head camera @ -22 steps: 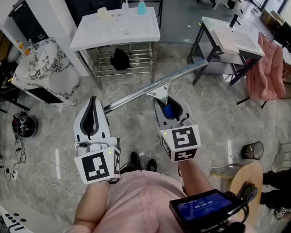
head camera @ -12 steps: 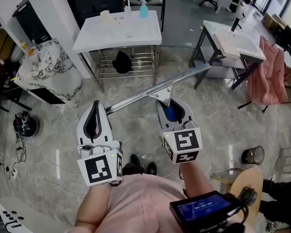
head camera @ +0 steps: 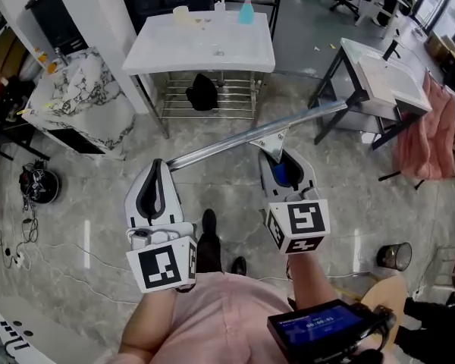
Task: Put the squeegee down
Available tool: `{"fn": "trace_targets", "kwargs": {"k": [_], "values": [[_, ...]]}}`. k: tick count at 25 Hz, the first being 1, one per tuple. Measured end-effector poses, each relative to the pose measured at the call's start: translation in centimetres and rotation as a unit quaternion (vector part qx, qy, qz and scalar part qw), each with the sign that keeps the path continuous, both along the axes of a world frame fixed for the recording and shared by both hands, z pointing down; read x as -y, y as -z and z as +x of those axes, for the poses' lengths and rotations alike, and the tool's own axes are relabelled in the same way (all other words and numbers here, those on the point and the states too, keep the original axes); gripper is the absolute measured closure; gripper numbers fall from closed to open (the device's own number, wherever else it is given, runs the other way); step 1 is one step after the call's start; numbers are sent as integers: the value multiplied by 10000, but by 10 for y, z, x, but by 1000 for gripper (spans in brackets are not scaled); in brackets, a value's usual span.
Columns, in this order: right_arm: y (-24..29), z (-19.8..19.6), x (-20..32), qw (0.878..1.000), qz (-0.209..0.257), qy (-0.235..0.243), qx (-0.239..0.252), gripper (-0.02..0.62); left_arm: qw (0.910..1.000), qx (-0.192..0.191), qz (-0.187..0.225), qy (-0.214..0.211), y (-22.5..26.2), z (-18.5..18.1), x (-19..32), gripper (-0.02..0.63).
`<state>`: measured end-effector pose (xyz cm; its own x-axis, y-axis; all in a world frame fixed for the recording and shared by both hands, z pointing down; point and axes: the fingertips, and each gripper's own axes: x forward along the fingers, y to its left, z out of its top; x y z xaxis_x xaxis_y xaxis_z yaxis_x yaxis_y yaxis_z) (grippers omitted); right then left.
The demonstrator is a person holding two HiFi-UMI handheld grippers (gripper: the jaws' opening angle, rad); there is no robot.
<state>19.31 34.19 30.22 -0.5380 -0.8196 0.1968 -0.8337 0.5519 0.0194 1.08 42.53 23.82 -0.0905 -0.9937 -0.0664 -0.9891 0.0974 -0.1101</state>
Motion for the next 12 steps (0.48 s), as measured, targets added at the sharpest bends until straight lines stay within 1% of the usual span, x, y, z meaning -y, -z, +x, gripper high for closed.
{"fn": "trace_targets", "kwargs": {"k": [5, 8, 12], "values": [[-22, -37, 70, 9997, -168, -187, 9, 489, 9999, -34, -96, -32, -18, -46, 73, 597], [-25, -66, 110, 9994, -263, -219, 30, 489, 10000, -2, -26, -33, -10, -79, 113, 597], [-13, -100, 152, 9995, -137, -267, 36, 489, 9998, 56, 144, -91, 5, -113, 157, 597]]}}
